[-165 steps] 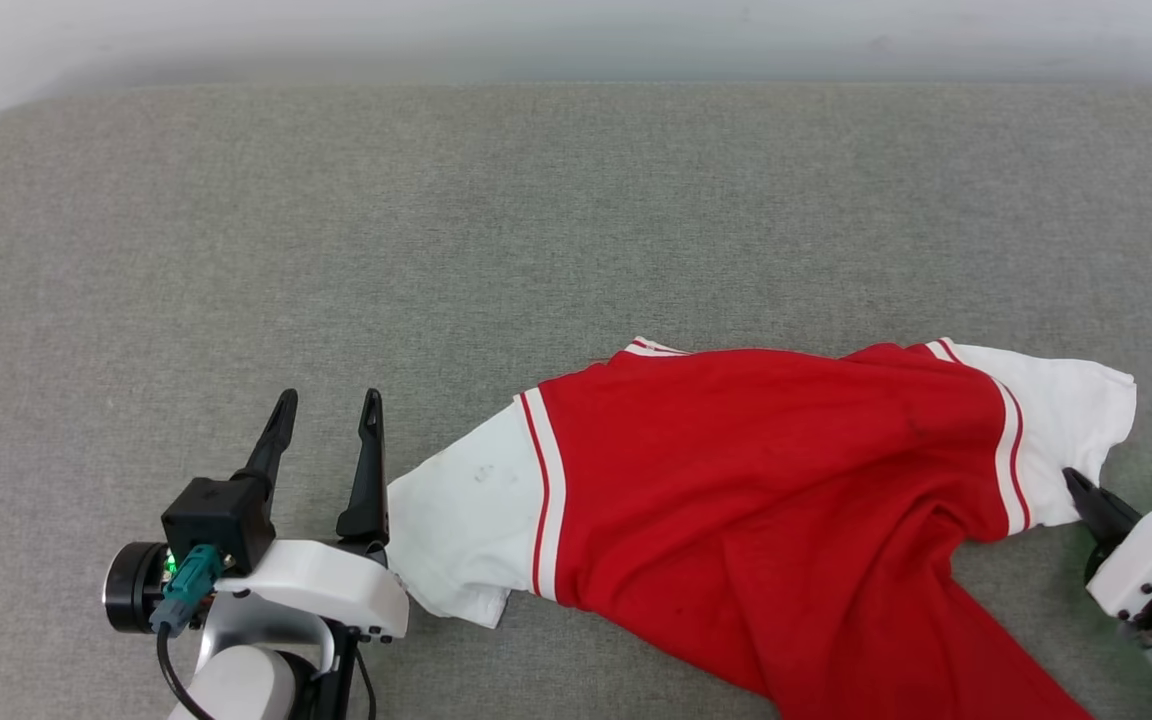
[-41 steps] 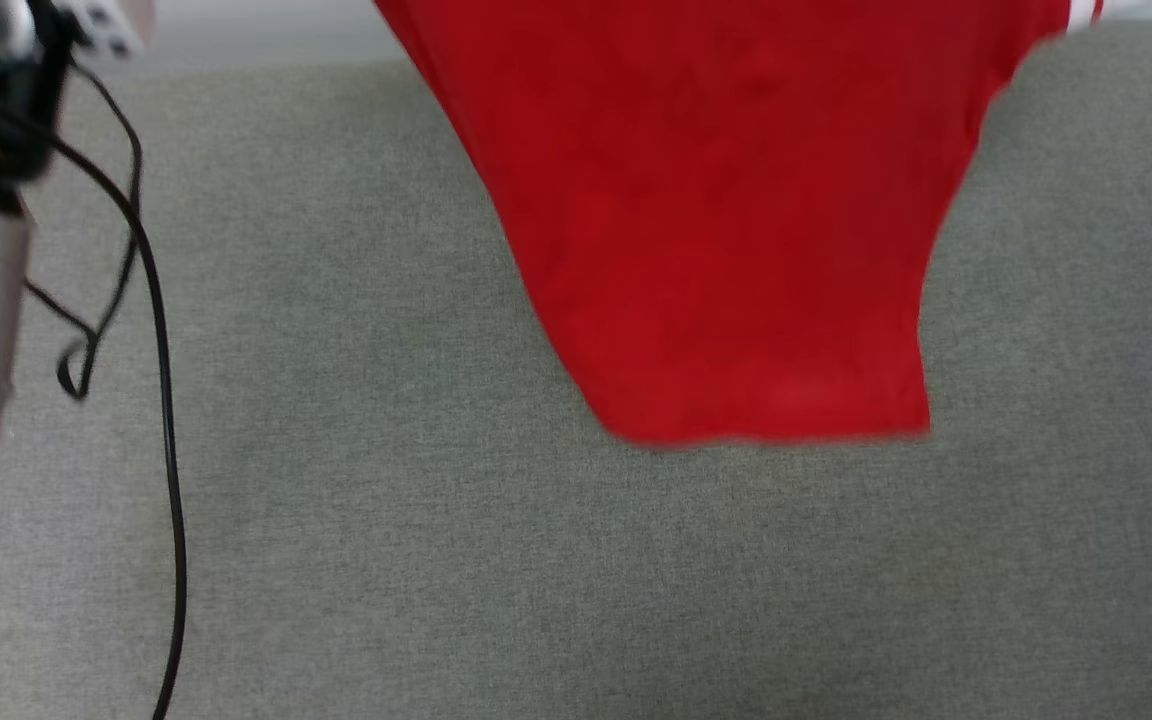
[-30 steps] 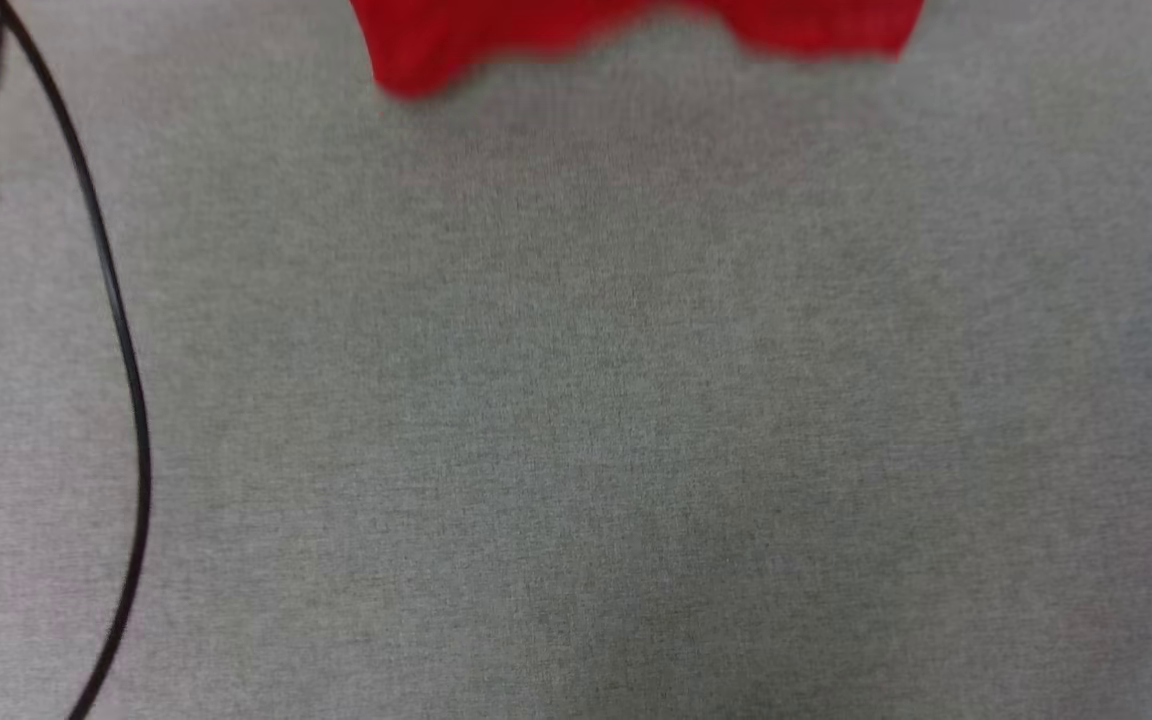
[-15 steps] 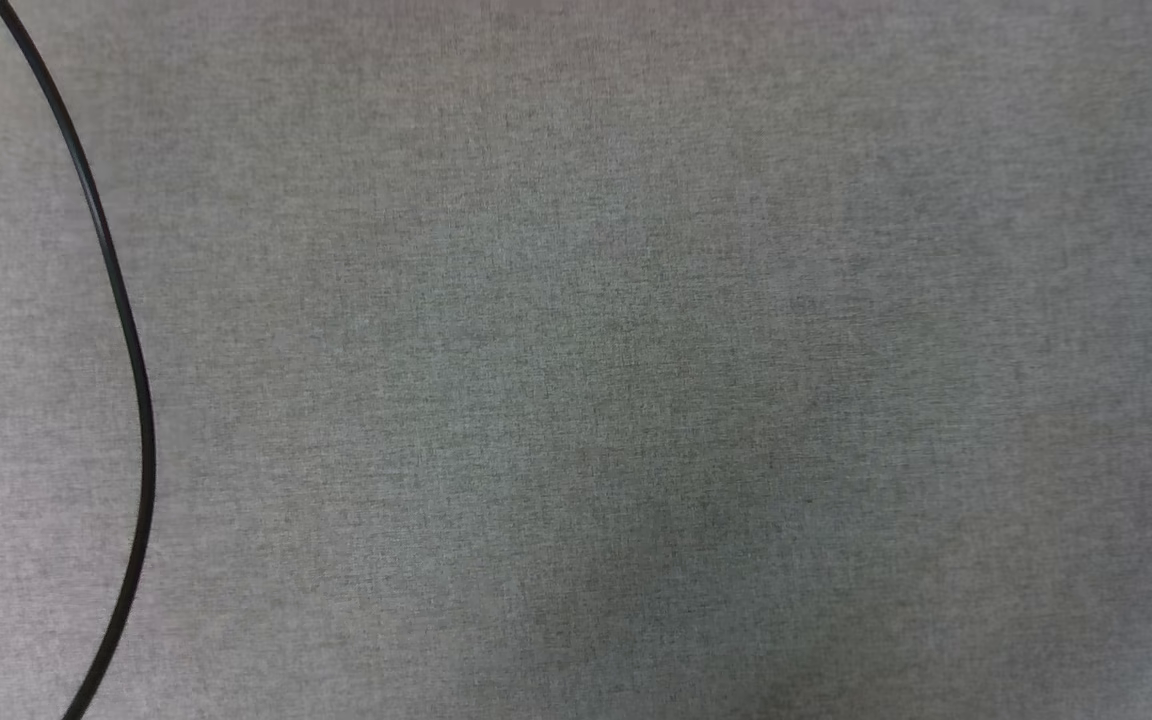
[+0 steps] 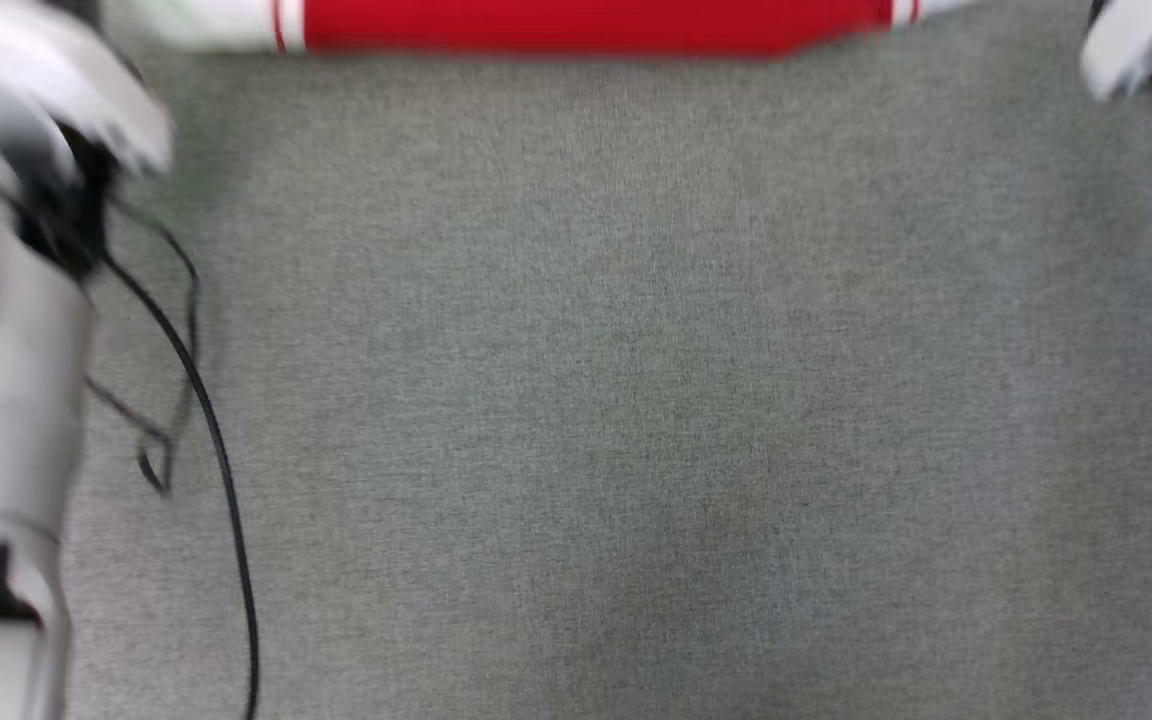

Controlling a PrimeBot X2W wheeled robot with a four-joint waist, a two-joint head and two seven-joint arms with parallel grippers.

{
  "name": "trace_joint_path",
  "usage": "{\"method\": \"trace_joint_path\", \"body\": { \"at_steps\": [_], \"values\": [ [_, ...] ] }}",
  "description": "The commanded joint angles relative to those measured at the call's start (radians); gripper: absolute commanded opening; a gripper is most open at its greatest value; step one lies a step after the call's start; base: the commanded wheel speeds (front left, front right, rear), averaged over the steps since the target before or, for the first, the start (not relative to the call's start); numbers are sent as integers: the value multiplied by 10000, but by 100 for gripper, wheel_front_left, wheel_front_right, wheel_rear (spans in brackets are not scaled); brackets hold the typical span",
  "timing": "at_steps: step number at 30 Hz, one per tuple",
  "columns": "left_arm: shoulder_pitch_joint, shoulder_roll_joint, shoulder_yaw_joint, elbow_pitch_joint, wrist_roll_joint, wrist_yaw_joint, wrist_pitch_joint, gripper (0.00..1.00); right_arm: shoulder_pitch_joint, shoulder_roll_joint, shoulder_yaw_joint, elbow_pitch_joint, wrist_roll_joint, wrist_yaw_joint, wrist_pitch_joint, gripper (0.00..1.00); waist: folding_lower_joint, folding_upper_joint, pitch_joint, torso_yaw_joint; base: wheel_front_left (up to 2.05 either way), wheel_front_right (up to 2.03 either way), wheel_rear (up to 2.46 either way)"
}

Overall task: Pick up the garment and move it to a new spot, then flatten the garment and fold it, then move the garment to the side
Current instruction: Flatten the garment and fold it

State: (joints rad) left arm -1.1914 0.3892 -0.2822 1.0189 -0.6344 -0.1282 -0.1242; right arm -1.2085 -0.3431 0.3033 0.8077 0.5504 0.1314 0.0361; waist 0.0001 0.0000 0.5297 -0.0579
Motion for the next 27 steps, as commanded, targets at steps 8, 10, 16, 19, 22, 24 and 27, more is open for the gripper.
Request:
{"method": "trace_joint_path", "body": {
  "at_steps": [8,10,16,19,22,24,27],
  "values": [
    [3745,5,-408,-1162,-587,-27,-881,0,4003,-288,237,-1122,1151,-13,-353,0,-1,0,-1751,176,0,0,0],
    [4472,91,-402,-1561,-589,-27,-1080,0,4871,-274,203,-1371,1353,-13,-284,0,-1,0,-2170,168,0,0,0],
    [6634,255,-375,-2918,-507,317,-1314,0,7053,-424,-306,-2332,1501,-14,-241,0,-1,0,-3138,122,0,0,0],
    [7728,320,-376,-3628,-472,653,-1350,0,8098,-247,-678,-2751,1354,-14,-228,0,-1,0,-3527,19,0,0,0],
    [8786,339,-365,-4300,-570,1004,-1269,0,9119,65,-1162,-3162,1275,-14,-237,0,-1,0,-3887,-14,0,0,0],
    [9448,386,-323,-4741,-632,1258,-1191,0,9796,297,-1513,-3455,1148,-14,-184,0,-1,0,-4126,-31,0,0,0],
    [10367,427,-254,-5460,-729,1667,-1090,0,10873,630,-2044,-3893,969,-14,-6,0,-1,0,-4436,-6,0,0,0]
  ]
}}
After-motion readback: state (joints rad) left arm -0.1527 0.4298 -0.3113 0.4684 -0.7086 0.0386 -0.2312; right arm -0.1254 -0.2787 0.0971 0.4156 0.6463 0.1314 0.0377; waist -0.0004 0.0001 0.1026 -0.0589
